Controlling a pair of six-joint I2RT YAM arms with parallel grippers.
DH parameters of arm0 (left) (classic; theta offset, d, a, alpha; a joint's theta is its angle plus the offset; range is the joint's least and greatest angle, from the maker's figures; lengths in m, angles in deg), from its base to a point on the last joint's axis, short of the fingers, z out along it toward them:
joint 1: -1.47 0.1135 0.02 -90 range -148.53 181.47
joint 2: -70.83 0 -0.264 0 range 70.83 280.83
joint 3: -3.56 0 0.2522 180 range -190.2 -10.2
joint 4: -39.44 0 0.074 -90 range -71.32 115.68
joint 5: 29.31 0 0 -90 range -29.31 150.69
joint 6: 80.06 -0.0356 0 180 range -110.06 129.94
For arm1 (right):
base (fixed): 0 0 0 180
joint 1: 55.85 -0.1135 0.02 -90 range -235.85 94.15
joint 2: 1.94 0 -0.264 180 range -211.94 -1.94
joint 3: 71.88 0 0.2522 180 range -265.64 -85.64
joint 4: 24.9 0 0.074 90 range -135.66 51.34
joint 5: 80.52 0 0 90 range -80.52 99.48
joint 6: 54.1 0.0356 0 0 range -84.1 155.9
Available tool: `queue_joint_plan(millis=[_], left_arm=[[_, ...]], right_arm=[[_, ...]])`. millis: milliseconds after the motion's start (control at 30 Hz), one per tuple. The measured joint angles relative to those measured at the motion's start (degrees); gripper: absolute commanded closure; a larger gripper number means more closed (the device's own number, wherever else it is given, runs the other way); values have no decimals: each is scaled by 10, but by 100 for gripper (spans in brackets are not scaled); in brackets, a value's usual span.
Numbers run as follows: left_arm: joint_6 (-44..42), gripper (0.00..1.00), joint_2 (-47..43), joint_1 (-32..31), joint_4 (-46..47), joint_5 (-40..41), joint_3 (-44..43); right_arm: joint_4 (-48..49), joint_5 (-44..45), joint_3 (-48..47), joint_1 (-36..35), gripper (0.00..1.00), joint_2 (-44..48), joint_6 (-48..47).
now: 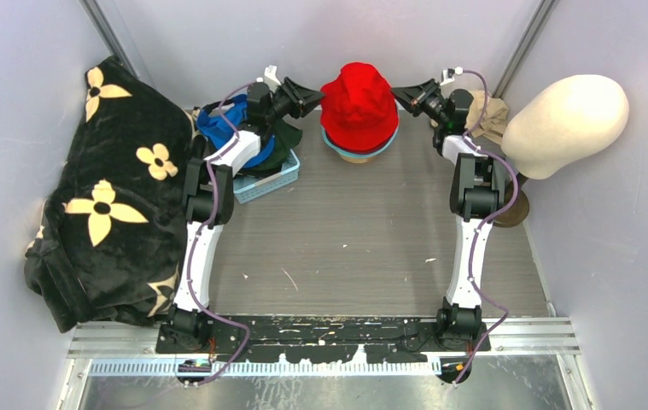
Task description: Stack the hats
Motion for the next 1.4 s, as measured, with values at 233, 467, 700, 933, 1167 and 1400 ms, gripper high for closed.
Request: queue_joint_plan(millis=[233,467,700,933,1167,1400], left_arm=[[0,100,1,0,4,3,0],[-10,100,1,0,-2,27,16],[-26,100,1,-5,-30,46,17],[-39,100,1,-7,-38,53,17],[-51,100,1,-13,-27,61,58],[-53,100,-7,-16,10,68,94]], right_arm=[[3,0,2,2,99,-1,0],[-13,11,18,10,99,-1,-13],[-50,23,18,11,99,-1,-42],[-55,36,42,11,99,-1,-58],[-38,43,80,13,99,-1,-61],[-19,48,94,14,99,1,-63]])
